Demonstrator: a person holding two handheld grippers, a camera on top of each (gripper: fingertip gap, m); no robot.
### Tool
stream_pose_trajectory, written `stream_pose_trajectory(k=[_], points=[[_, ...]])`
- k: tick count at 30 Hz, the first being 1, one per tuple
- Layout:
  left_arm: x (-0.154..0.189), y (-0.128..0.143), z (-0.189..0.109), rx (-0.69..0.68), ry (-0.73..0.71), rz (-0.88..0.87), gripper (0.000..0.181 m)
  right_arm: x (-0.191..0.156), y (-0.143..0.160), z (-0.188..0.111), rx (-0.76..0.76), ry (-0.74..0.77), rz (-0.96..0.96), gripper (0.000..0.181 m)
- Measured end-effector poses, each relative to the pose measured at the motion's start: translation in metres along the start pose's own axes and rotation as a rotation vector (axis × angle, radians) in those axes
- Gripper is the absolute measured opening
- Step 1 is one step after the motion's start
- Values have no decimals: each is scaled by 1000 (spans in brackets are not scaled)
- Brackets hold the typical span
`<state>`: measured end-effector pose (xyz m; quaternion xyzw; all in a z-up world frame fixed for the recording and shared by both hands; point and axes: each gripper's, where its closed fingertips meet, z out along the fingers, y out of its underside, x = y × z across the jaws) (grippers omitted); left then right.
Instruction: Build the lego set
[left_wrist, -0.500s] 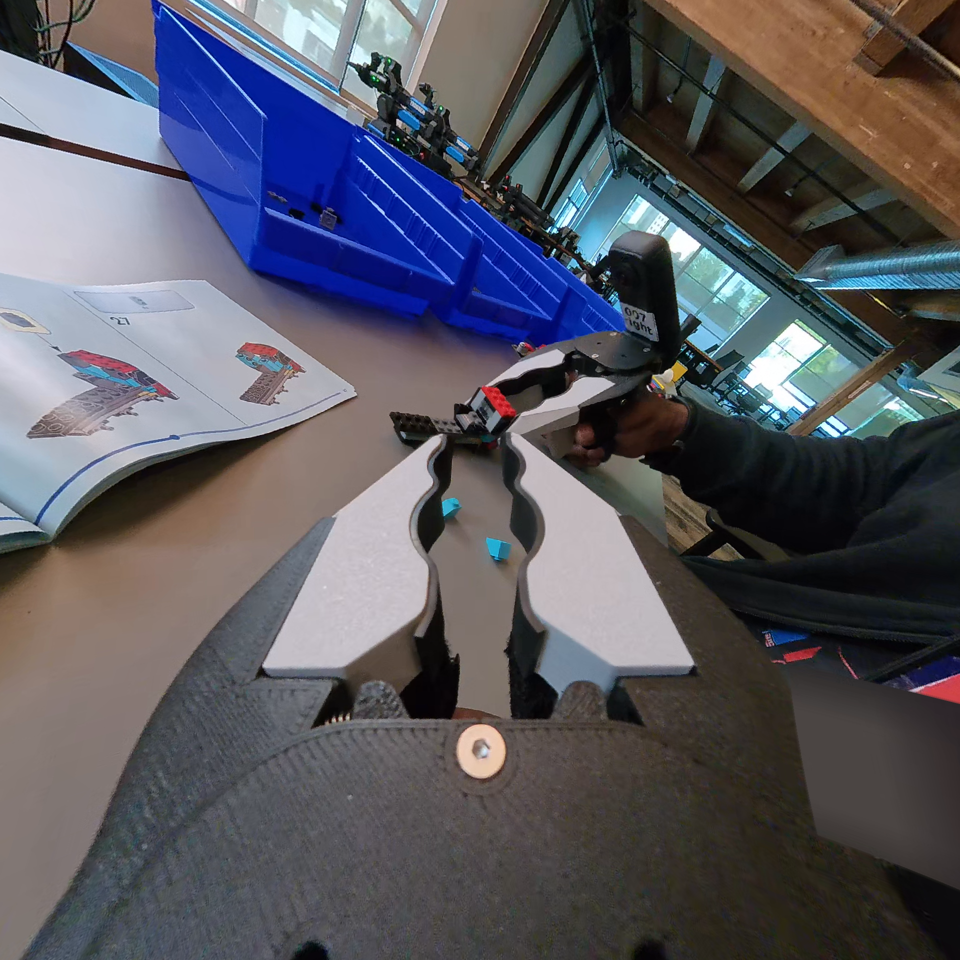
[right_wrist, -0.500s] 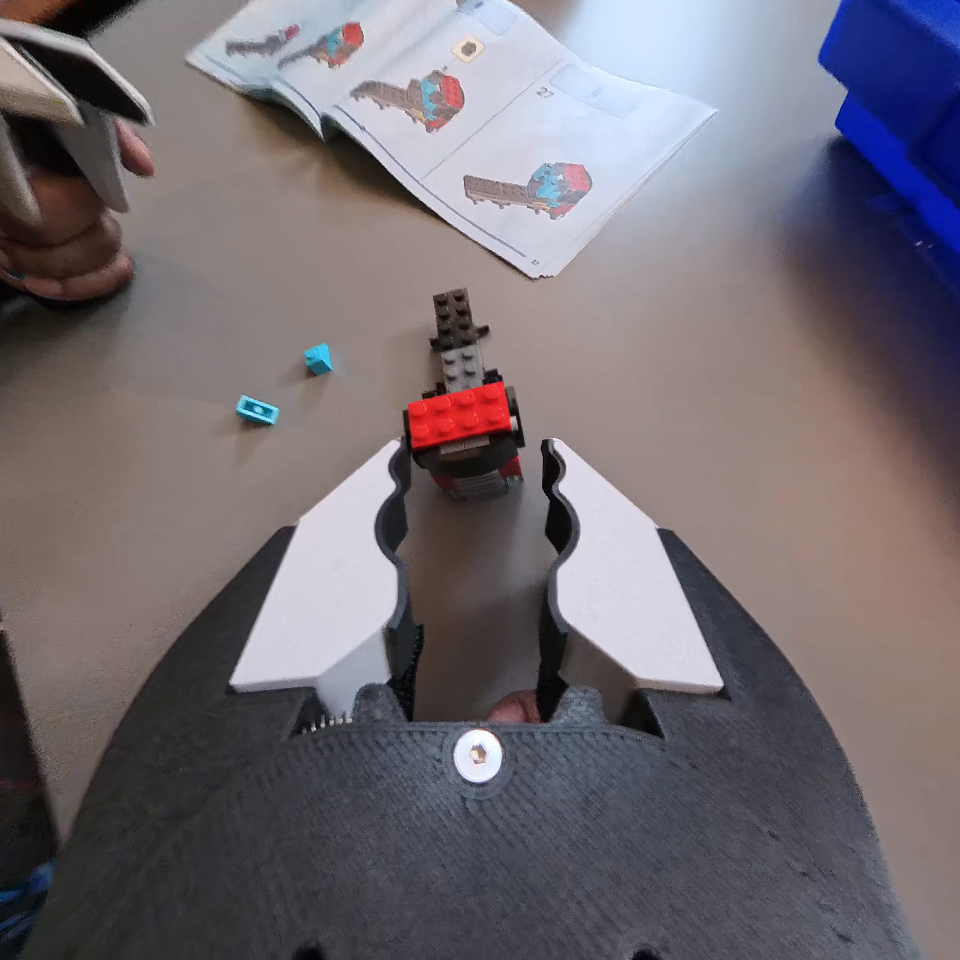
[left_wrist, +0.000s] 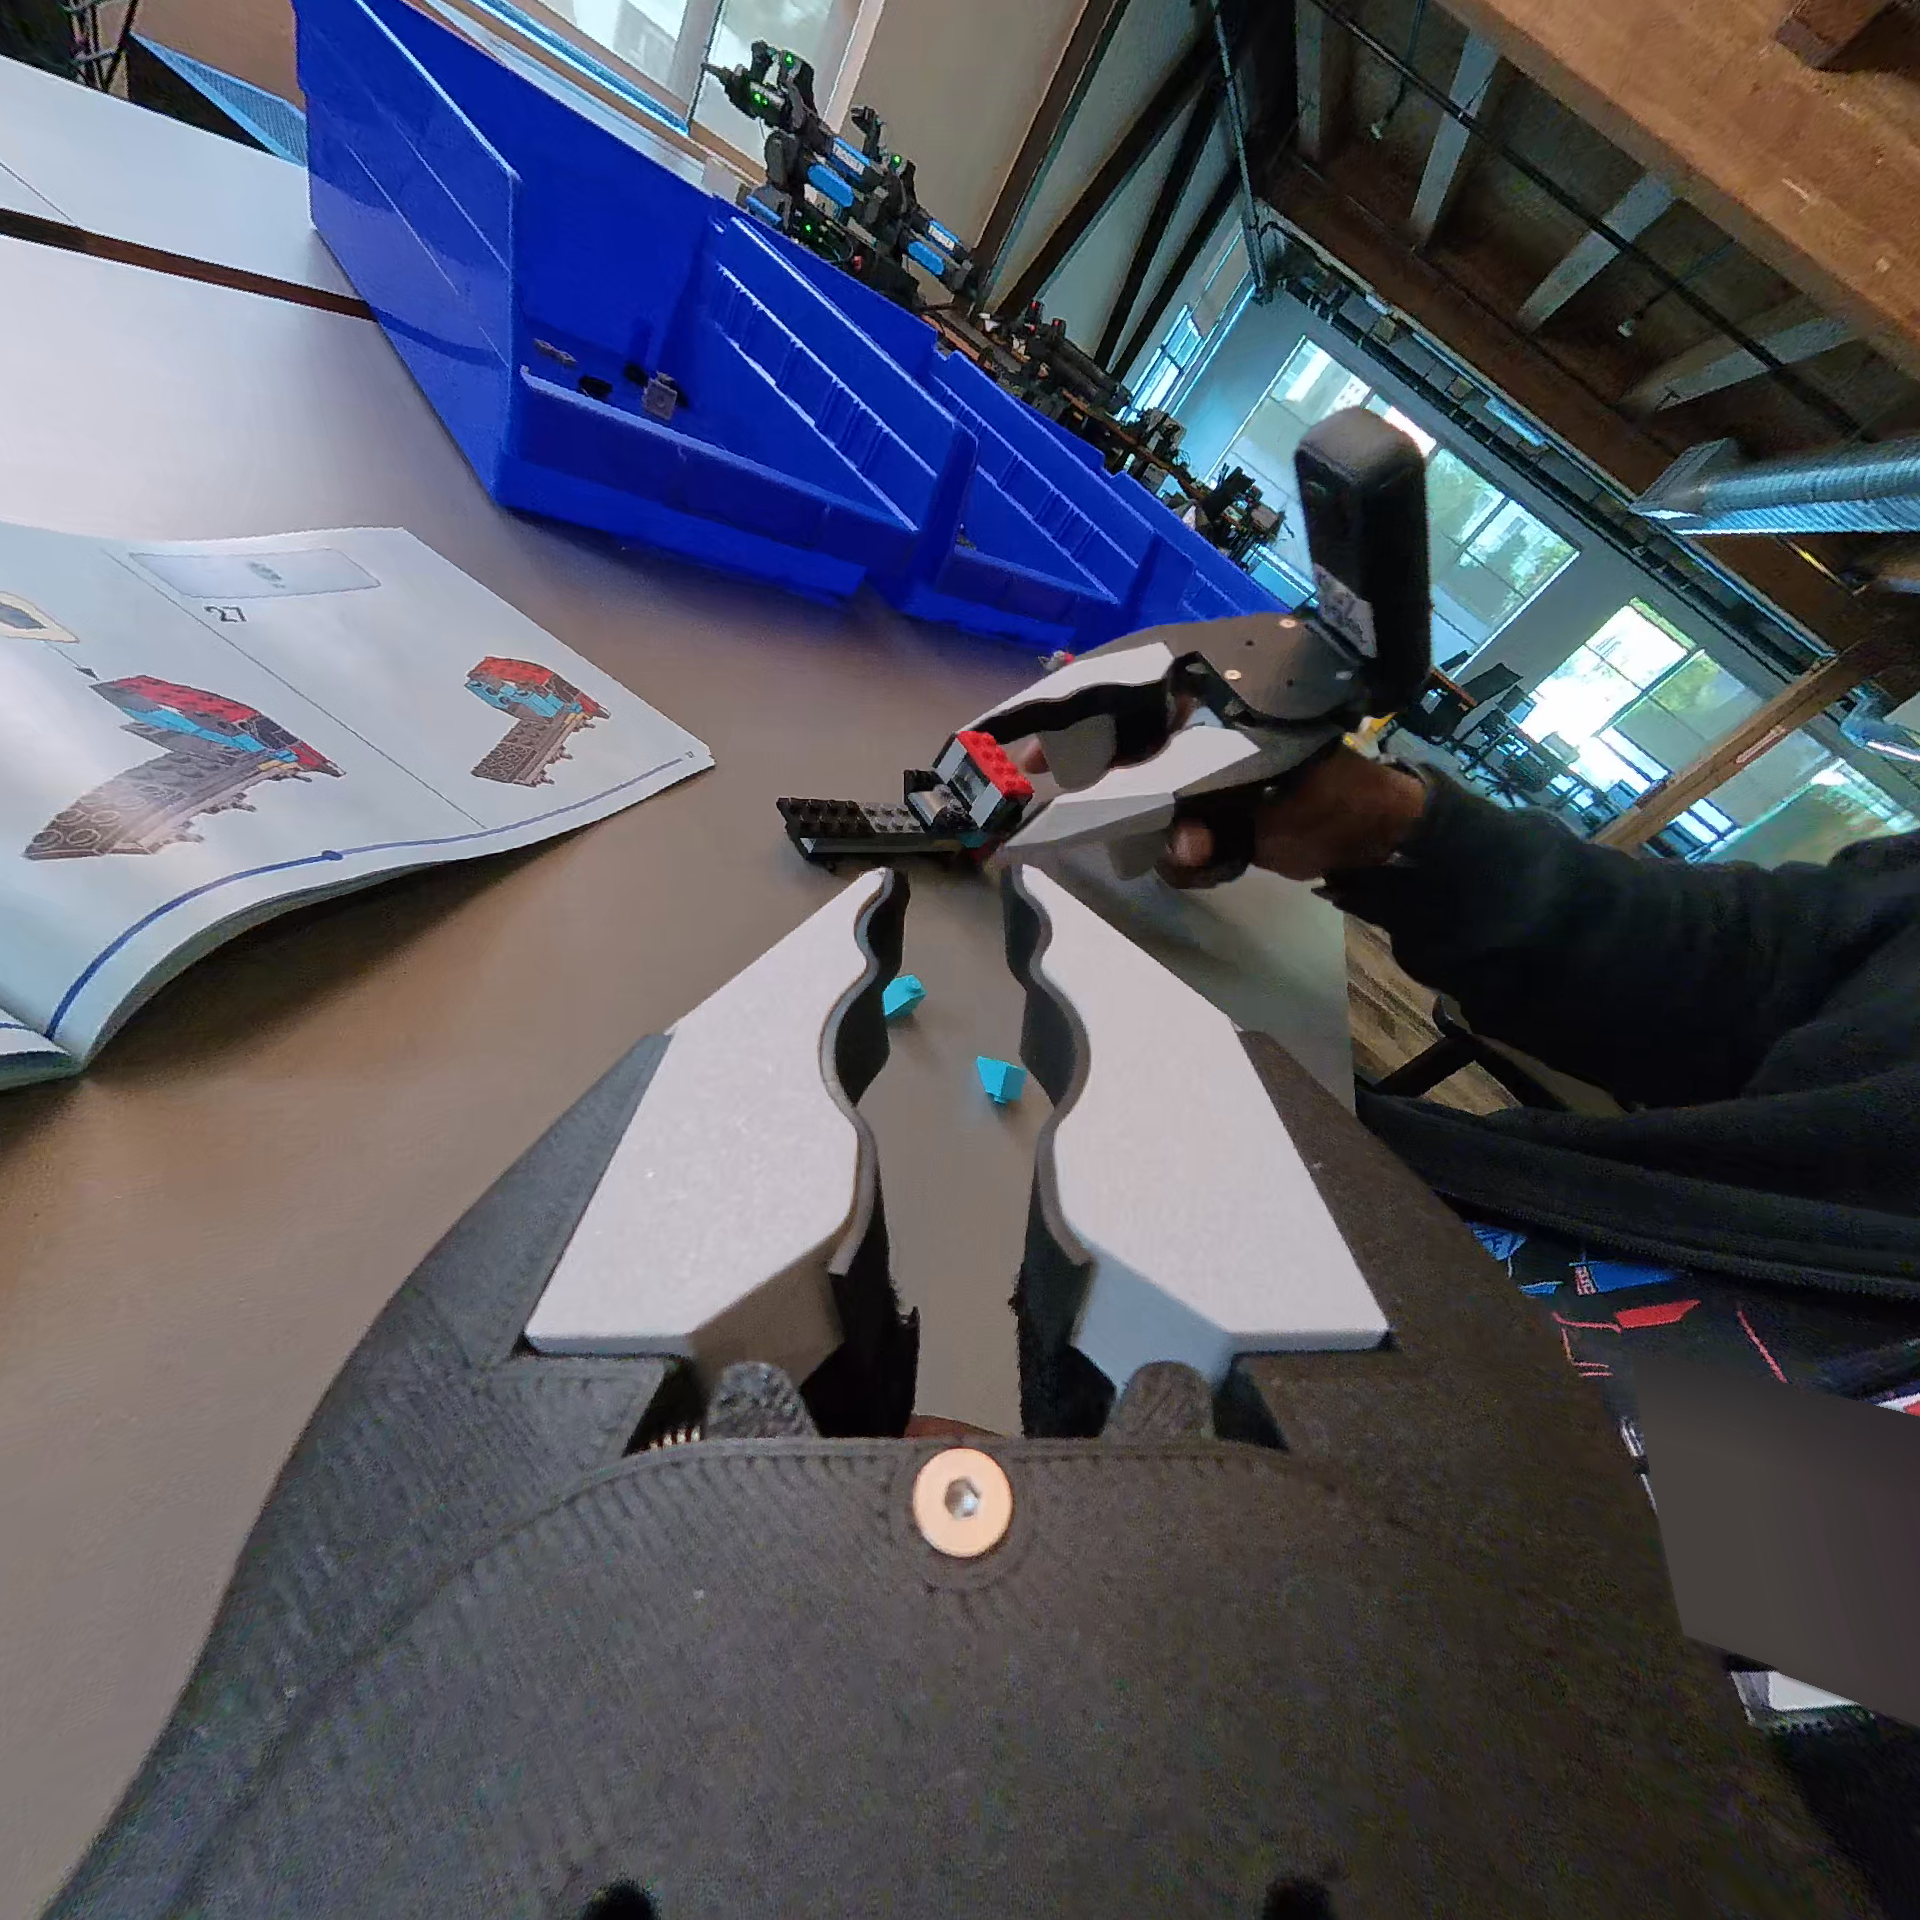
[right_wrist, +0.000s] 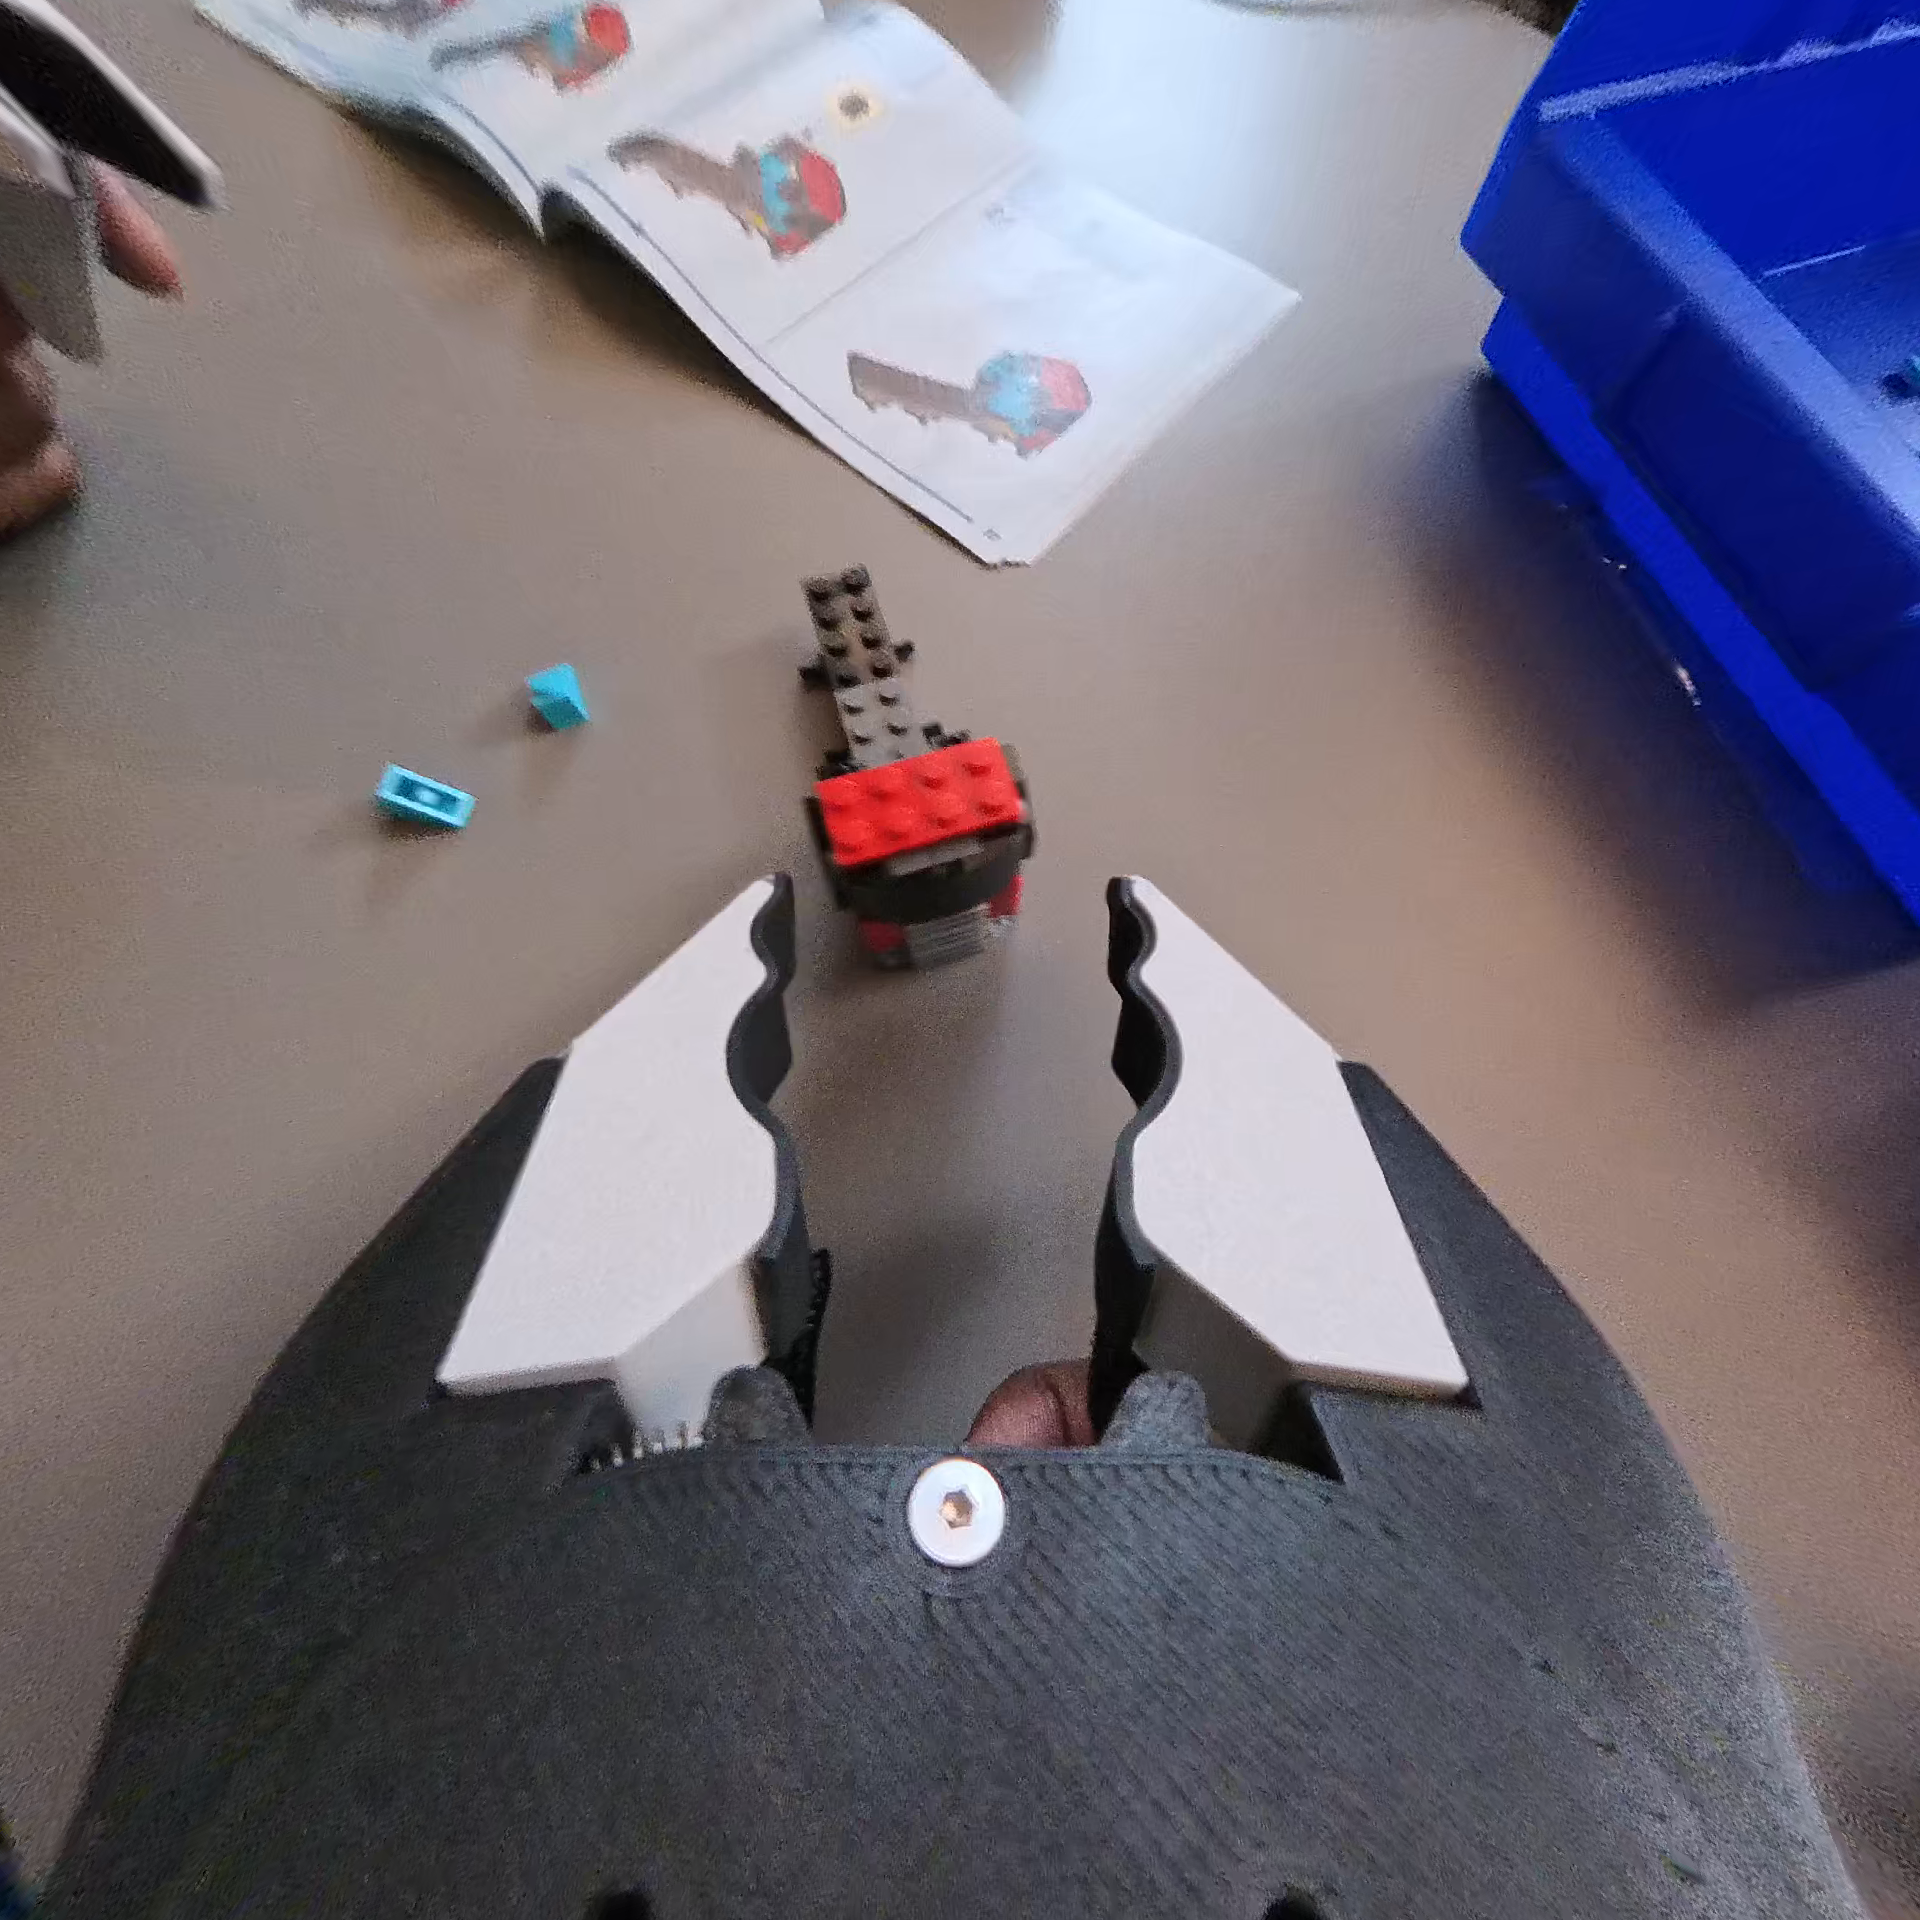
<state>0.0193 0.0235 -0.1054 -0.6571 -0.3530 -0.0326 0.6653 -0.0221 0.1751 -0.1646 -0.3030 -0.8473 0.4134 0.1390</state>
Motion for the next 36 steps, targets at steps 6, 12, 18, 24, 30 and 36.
stream_pose_trajectory(k=[6, 12, 18, 24, 30, 36], points=[[0, 2, 2, -16, -5, 1, 19, 8, -4, -1, -6, 142, -165, 48], [-1, 3, 2, -19, -11, 6, 19, 22, 0, -5, -27, 159, -124, 48], [-1, 3, 3, -24, -12, 7, 19, 11, -7, 6, 15, 109, 98, 52], [0, 4, 3, -28, -11, 10, 19, 15, -13, 14, 25, 72, 102, 38], [0, 5, 4, -36, -13, 14, 19, 14, -19, 21, 10, -104, 1, 39], [-1, 5, 4, -35, -18, 14, 19, 22, -25, 15, 53, -11, 61, 55]])
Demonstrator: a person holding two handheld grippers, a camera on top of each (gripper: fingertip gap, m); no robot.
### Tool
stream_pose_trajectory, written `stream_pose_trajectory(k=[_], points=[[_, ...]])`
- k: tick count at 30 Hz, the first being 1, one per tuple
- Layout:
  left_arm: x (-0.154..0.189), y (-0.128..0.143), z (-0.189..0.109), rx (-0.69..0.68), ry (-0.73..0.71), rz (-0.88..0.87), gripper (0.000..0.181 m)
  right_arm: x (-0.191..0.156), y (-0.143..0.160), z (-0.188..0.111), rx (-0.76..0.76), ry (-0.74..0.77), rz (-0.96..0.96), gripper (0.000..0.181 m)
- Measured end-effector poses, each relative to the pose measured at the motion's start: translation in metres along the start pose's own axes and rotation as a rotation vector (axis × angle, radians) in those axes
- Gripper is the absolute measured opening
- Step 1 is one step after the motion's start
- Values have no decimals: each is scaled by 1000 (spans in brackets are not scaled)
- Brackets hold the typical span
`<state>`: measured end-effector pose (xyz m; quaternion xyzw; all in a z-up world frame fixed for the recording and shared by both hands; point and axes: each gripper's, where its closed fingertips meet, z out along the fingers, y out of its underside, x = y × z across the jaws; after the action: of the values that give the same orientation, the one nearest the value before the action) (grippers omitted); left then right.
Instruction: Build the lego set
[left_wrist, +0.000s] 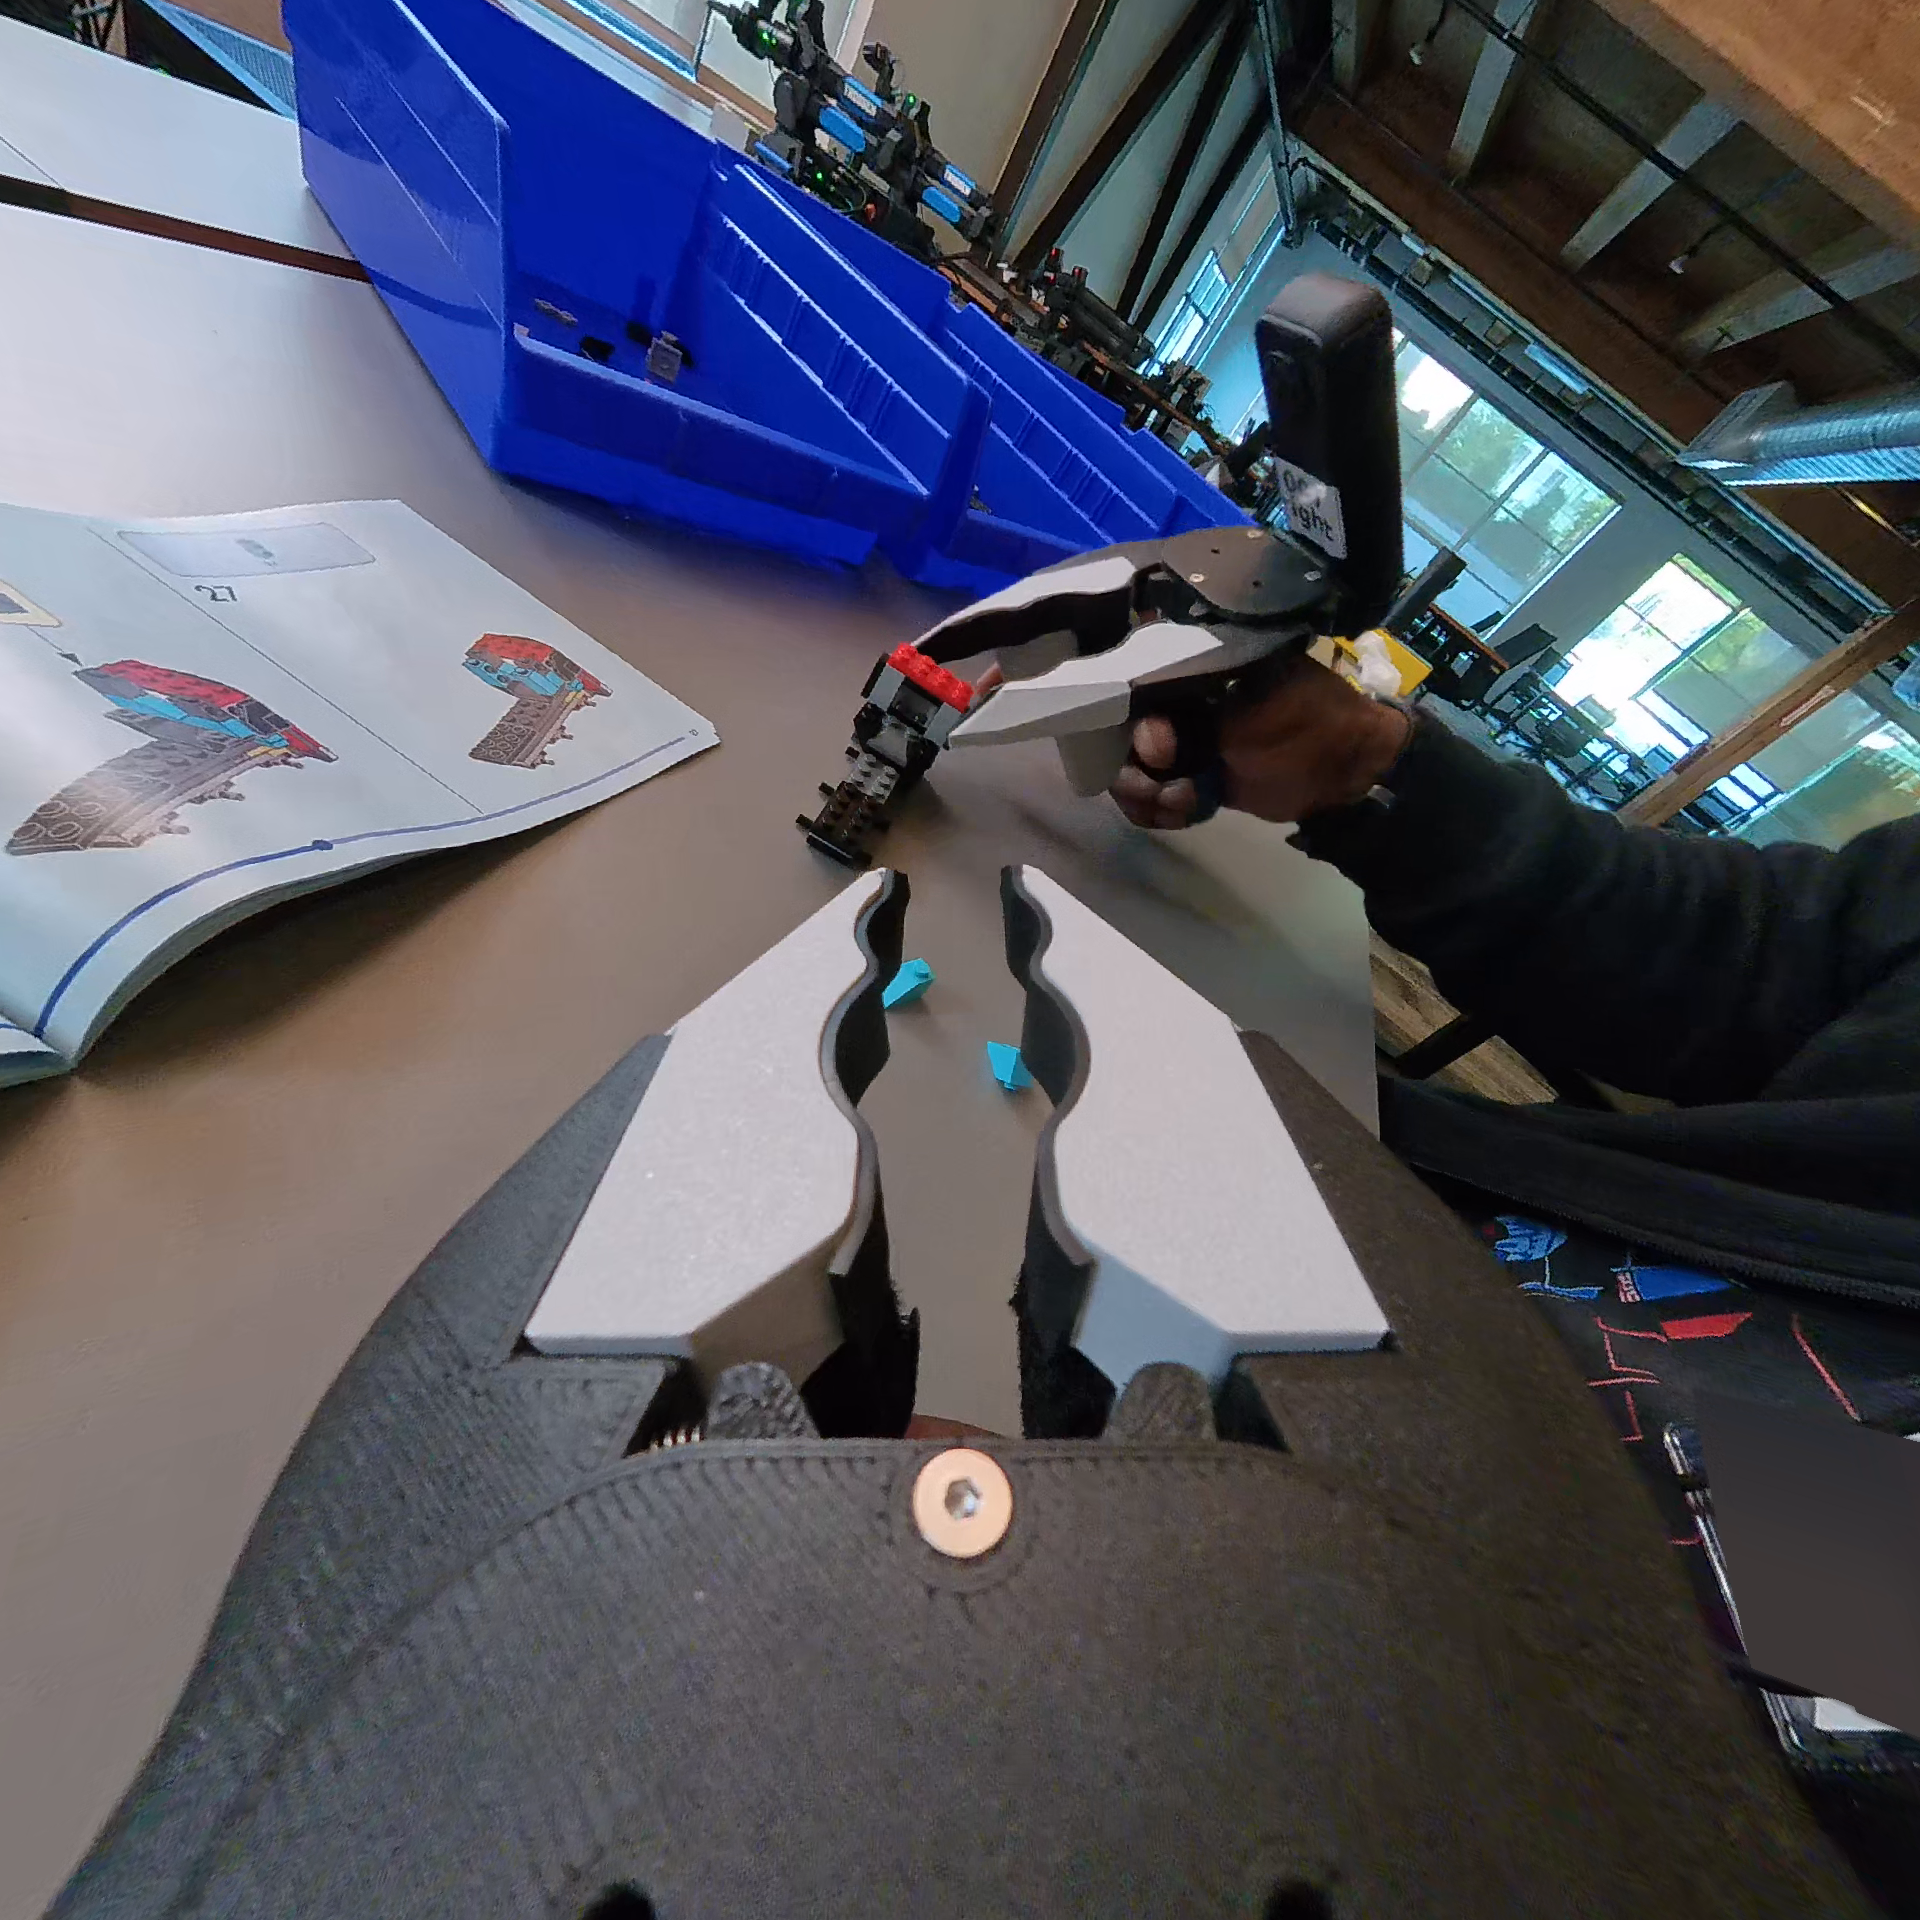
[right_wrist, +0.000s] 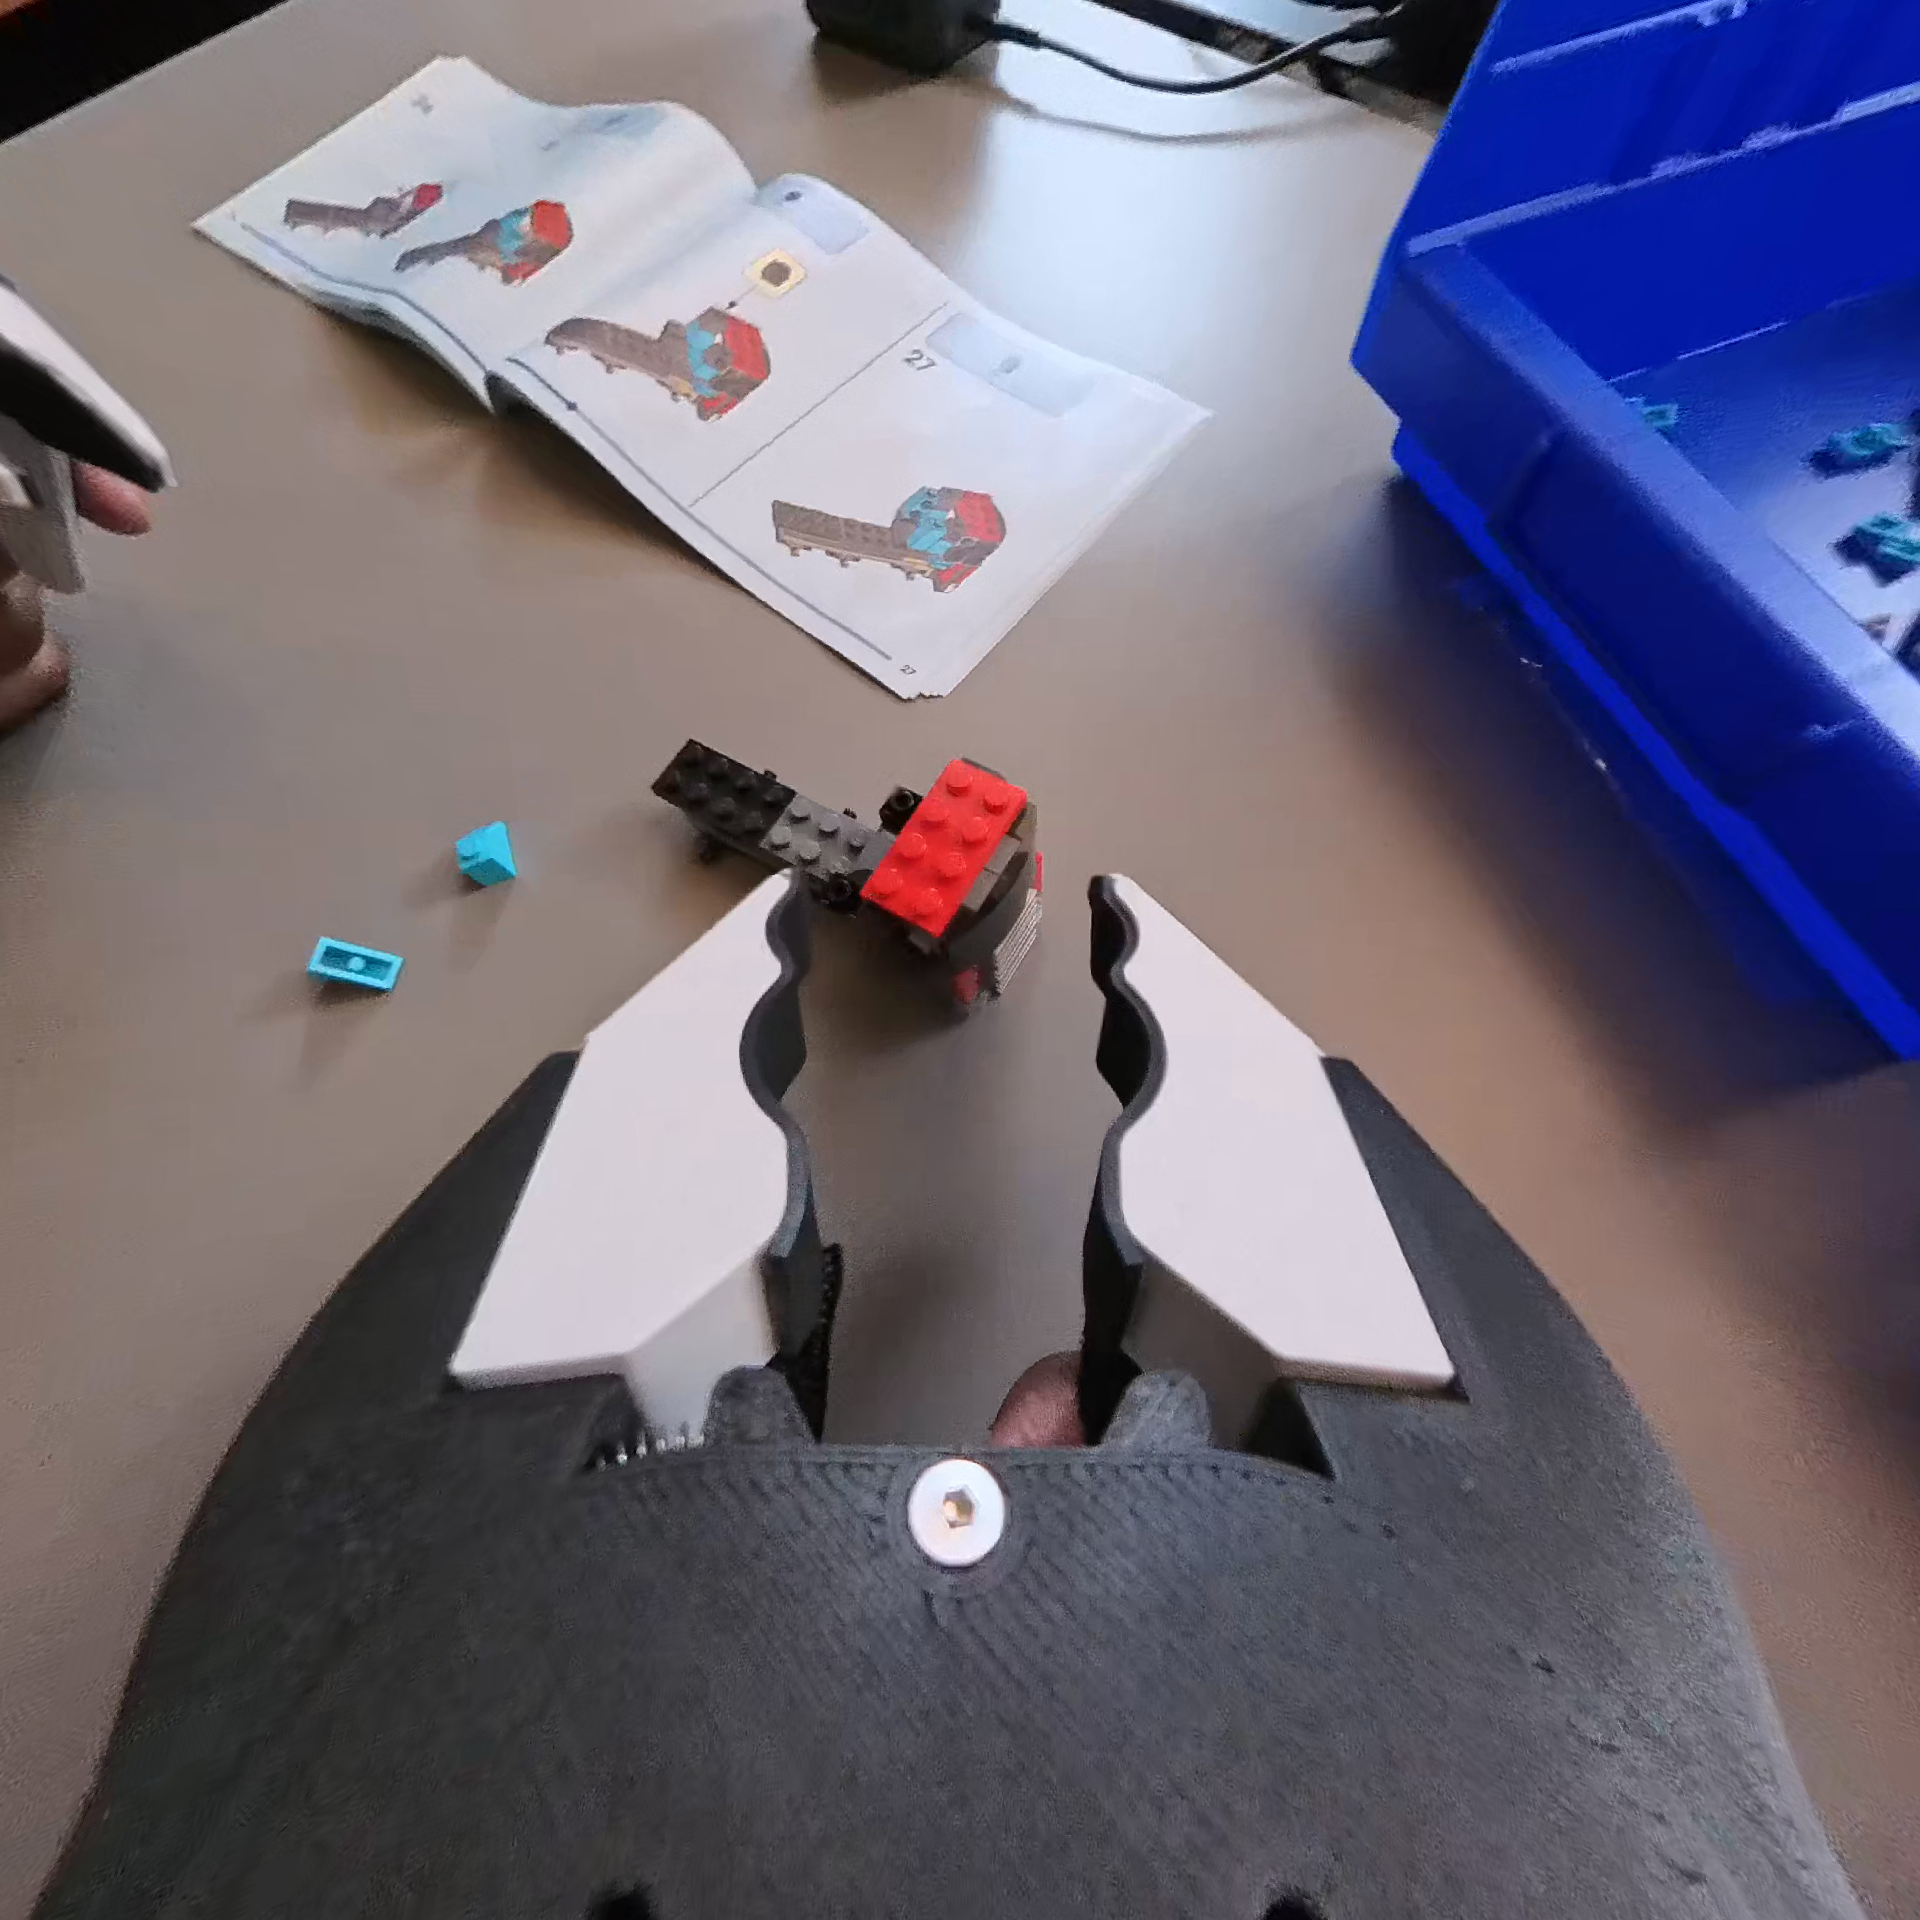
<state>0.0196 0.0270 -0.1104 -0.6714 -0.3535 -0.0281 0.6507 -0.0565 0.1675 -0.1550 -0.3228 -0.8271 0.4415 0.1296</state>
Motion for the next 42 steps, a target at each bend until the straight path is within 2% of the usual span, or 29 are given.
stream_pose_trajectory(k=[3, 6, 22, 27, 30, 36, 42], points=[[0, 1, 1, -9, 1, -4, 19, 2, 0, -2, 29, 66, 40, 48], [0, 2, 2, -18, 1, -3, 19, 11, -1, 1, 20, 100, 65, 26], [2, 5, 4, -35, -2, 10, 19, 8, -20, 13, 58, -5, 57, 22], [2, 3, 4, -15, 6, -3, 19, -3, -35, 9, 117, -74, 52, 22], [2, -7, 4, 54, 32, -68, 19, -15, -51, 3, 177, -138, 53, 22], [-7, -25, 0, 198, 111, -373, 26, -53, -95, -9, 318, -291, 13, 22], [-3, -31, -3, 242, 213, -513, 39, -91, -120, -1, 332, -366, -114, 22]])
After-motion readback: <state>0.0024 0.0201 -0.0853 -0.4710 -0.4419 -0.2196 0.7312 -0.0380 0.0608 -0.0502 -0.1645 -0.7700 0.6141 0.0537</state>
